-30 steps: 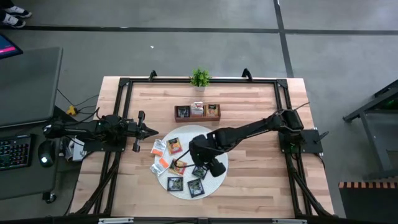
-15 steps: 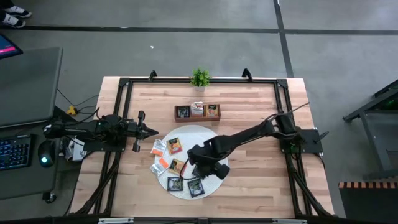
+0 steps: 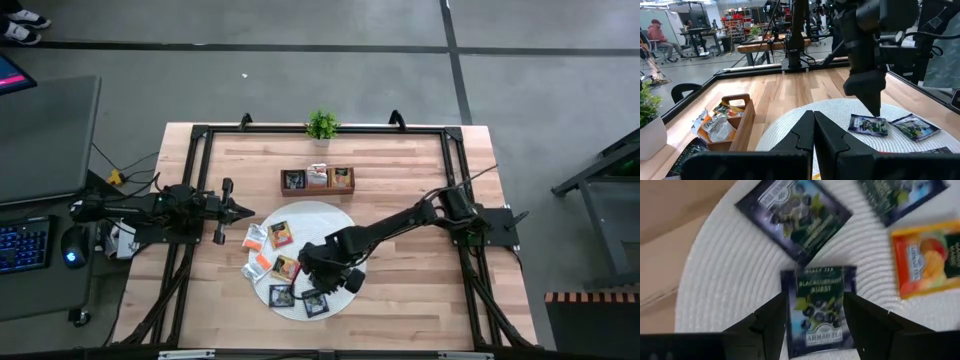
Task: Pick & Place Tea
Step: Put the dark purple tea bag into the left section of the wooden organizer
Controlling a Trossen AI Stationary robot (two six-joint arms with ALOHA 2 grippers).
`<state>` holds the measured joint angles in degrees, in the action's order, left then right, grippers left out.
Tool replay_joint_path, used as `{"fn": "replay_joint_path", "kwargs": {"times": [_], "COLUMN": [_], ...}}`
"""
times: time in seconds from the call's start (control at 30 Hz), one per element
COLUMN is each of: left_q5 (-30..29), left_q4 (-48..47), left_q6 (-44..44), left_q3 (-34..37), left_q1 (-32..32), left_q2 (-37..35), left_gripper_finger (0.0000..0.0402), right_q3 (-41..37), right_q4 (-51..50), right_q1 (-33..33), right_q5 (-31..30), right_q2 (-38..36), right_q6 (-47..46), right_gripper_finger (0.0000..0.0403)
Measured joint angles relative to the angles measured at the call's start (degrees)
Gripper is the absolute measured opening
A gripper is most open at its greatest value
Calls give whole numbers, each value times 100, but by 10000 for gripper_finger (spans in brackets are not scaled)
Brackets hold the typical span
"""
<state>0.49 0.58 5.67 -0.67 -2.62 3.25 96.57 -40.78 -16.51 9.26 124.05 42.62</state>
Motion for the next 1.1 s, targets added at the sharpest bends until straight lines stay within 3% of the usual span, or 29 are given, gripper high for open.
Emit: {"fn": "replay_joint_path", "kwargs": {"times": [1.1], "left_q5": [2], "left_q4": [0], "left_q6": [0], "left_q3": [0], "left_q1": [-2], "left_q2": [0], "left_gripper_finger": [1], "right_q3": [5], "right_q4": [207], "right_q1": [142], "right_q5": [-79], "right_q2": [408], "right_q6": [-61], "right_gripper_finger": [177]}}
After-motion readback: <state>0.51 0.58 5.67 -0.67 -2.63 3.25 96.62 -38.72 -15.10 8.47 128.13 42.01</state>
